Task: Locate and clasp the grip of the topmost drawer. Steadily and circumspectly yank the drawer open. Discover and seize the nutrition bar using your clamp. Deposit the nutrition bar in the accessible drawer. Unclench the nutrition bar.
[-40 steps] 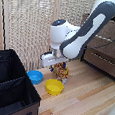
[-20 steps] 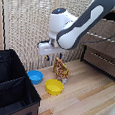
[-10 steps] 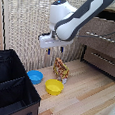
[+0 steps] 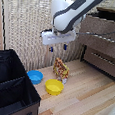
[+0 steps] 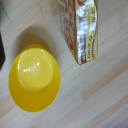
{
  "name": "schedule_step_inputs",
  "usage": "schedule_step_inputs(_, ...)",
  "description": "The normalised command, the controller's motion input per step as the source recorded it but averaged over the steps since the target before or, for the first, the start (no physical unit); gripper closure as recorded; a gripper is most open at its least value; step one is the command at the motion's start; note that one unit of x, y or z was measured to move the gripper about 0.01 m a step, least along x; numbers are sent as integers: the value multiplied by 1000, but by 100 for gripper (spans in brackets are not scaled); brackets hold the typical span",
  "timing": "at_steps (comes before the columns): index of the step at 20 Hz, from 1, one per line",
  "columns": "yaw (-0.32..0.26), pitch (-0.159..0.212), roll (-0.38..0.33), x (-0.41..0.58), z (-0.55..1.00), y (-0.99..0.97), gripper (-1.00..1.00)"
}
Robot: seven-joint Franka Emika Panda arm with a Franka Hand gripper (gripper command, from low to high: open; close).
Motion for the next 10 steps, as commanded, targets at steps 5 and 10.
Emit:
schedule_step_inputs(5, -69, 172, 83, 355, 531, -490, -100)
schedule_step_inputs(10, -1, 159, 102, 178, 74, -707, -100)
